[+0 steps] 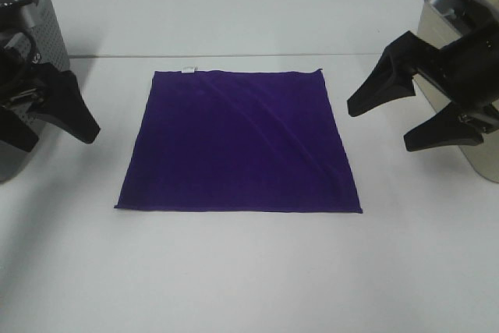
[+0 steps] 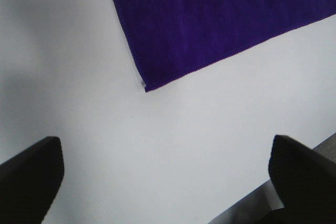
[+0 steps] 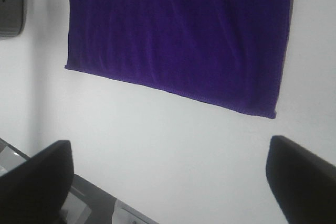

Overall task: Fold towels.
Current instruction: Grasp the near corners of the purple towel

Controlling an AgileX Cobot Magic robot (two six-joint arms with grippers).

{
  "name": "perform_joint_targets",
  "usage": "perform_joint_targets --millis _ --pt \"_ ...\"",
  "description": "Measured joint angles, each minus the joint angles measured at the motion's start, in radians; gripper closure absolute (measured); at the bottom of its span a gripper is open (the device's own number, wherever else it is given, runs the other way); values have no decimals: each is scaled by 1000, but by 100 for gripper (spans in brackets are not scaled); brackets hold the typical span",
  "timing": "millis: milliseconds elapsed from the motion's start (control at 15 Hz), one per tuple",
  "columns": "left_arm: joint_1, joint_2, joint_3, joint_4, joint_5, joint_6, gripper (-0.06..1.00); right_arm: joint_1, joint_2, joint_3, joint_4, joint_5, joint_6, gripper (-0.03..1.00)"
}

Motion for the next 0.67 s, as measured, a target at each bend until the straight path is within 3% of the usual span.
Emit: perform_joint_targets --millis 267,467,667 --pt "0 107 -32 -19 7 6 -4 0 102 -1 -114 -30 19 1" --pt "0 144 -32 13 -17 27 -4 0 174 -1 -238 -65 87 1" --pt "0 178 -56 13 -27 41 -4 0 206 -1 -258 -130 130 1"
